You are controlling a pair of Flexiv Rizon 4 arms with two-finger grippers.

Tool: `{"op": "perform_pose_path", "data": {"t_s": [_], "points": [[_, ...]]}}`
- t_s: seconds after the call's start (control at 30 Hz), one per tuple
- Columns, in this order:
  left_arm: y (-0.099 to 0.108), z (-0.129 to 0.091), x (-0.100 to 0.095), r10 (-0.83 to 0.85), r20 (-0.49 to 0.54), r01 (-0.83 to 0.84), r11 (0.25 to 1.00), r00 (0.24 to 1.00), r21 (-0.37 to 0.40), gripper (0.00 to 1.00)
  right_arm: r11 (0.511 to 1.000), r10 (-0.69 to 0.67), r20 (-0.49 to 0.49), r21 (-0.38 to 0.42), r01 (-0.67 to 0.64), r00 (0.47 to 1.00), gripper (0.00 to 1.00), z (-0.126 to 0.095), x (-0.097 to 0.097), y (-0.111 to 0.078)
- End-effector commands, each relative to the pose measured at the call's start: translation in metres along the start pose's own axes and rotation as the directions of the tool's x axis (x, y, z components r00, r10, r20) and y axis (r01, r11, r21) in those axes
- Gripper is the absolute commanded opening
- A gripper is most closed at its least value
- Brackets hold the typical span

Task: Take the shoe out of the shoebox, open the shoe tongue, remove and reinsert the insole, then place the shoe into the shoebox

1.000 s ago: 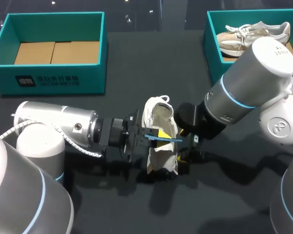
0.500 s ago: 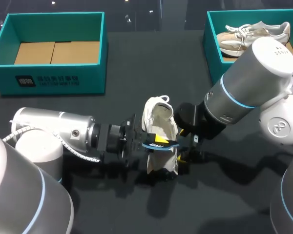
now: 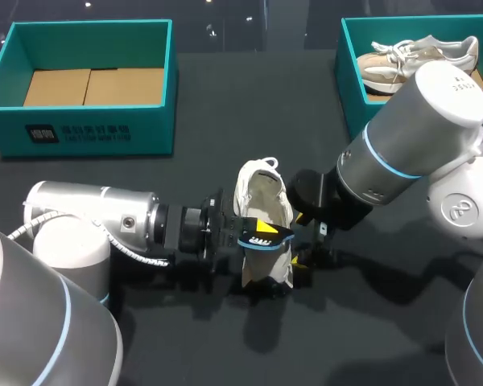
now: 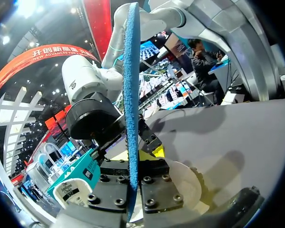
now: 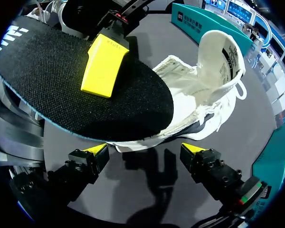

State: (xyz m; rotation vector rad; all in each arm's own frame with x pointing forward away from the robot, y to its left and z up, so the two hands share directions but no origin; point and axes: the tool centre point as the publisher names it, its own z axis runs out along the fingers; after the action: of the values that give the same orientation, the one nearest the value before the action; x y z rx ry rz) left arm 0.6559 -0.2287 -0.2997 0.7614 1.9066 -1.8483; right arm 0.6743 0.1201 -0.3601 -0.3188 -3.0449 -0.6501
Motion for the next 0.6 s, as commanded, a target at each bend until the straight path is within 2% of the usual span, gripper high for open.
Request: {"op": "perform_pose_path", "data": {"t_s": [0.03,0.6], "points": [[0.008,0.004,0.000,0.007,0.013,-0.007,1.000,1.000,-0.005,0.00,1.000,0.001,0.003,0.000,-0.001,1.000,1.00,0.000,0.001,0.000],[0.044,0.007,-0.005,0.026,0.035,-0.024,0.998,0.999,-0.059,0.00,1.000,0.001,0.003,0.000,-0.001,1.000,1.00,0.000,0.001,0.000]]}}
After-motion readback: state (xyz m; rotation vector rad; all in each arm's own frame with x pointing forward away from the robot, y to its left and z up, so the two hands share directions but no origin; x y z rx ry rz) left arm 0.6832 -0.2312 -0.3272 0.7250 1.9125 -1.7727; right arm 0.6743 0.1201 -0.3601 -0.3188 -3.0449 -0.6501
